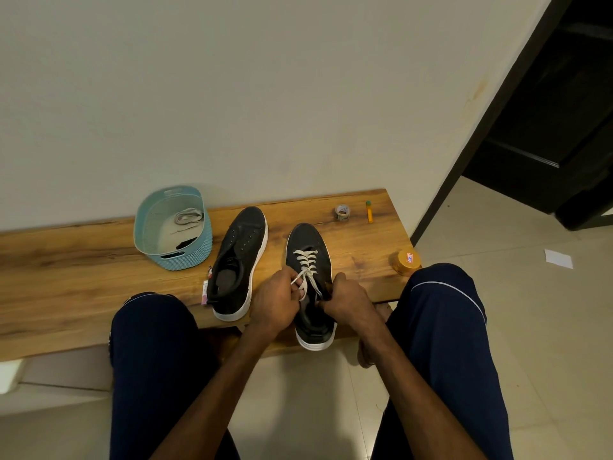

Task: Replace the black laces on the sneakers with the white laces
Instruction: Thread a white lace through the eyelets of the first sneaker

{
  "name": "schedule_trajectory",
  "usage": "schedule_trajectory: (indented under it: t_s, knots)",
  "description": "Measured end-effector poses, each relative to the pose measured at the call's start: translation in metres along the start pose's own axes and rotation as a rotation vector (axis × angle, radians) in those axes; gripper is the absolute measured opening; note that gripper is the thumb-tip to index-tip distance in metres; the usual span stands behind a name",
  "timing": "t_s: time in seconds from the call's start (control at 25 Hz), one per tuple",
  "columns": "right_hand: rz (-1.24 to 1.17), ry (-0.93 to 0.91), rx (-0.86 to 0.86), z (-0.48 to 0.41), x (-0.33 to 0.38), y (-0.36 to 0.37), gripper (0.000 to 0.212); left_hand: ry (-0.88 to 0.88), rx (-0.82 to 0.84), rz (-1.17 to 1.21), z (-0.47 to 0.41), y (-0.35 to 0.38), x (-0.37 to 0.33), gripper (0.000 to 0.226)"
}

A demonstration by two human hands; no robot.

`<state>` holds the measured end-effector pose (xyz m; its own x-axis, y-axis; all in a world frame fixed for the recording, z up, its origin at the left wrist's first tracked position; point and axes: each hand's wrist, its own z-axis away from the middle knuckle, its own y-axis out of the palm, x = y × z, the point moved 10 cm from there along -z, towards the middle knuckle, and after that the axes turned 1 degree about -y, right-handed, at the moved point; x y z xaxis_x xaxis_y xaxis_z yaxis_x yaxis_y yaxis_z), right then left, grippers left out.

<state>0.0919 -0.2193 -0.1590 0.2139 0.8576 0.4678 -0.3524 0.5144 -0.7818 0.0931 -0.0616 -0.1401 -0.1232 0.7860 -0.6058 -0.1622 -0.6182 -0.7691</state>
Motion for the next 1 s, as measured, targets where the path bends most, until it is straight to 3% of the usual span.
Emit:
schedule_trajectory:
  t_s: [0.2, 0.28, 0.4, 0.56, 0.64, 0.8, 0.92, 1.0]
  knots:
    - [0.018, -0.029, -0.023, 0.001, 0.004, 0.0, 0.059, 0.217, -0.084, -0.527, 0.019, 0.006, -0.04, 0.022]
    - [0.026, -0.04, -0.025, 0.001, 0.005, 0.0, 0.06, 0.252, -0.063, -0.609, 0.02, 0.015, -0.043, 0.028]
    - [0.024, -0.04, -0.021, 0.002, 0.003, -0.001, 0.061, 0.218, -0.04, -0.544, 0.018, 0.014, -0.042, 0.025]
    - [0.008, -0.029, -0.013, 0.0, 0.0, -0.001, 0.061, 0.07, 0.173, -0.146, 0.025, 0.006, -0.017, 0.016]
    - [0.004, -0.033, -0.006, -0.002, 0.0, -0.002, 0.062, 0.066, 0.141, -0.062, 0.034, -0.006, -0.016, 0.024]
    - [-0.009, -0.025, -0.008, -0.001, -0.002, -0.002, 0.063, 0.177, -0.187, -0.293, 0.03, -0.025, -0.041, 0.021]
    - [-0.013, -0.031, -0.011, 0.0, 0.0, -0.002, 0.061, 0.208, -0.21, -0.548, 0.016, -0.012, -0.041, 0.046]
    - [-0.011, -0.034, -0.015, 0.0, -0.001, -0.002, 0.061, 0.17, -0.185, -0.573, 0.01, -0.007, -0.033, 0.042]
